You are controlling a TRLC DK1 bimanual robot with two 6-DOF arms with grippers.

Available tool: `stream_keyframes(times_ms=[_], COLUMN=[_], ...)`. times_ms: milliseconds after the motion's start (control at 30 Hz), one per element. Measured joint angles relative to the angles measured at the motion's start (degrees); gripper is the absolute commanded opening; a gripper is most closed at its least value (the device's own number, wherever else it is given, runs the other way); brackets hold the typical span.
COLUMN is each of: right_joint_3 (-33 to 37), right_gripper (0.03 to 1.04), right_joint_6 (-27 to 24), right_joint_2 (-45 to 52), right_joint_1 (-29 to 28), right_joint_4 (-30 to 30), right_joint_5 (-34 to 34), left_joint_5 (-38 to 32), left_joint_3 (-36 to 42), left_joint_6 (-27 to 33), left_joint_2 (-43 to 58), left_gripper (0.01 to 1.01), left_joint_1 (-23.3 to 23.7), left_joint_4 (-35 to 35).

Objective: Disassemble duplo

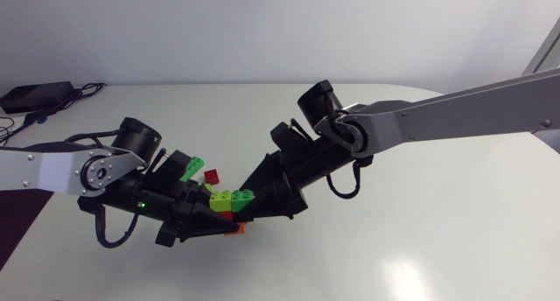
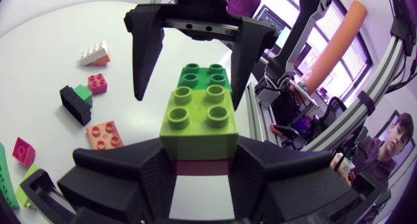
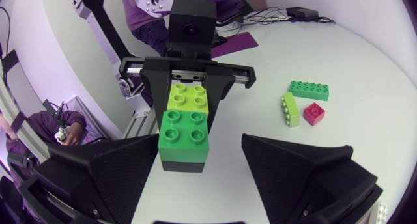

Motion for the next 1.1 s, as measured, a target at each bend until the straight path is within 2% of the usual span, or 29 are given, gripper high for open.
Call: stream_keyframes(times_ms=[967,1100], right_joint_3=[0.00,-0.02], right_gripper=[0.85,0.79], right_joint_6=[-0.39,-0.37], right_joint_2=[-0.07,-0.37], right_joint_1=[-1.25,-1.25], right_joint_4=[-0.09,0.48], right_joint_5=[-0.70,-0.70], left_joint_5=[-0.33,-0.48], left_joint_3=[0.00,0.00], left_joint_6=[0.00,0.00], left_joint_2=[0.31,0.66], left_gripper=[0.364,0.364], left_joint_1=[-0.13,-0.42], left_joint_4=[0.02,0.02])
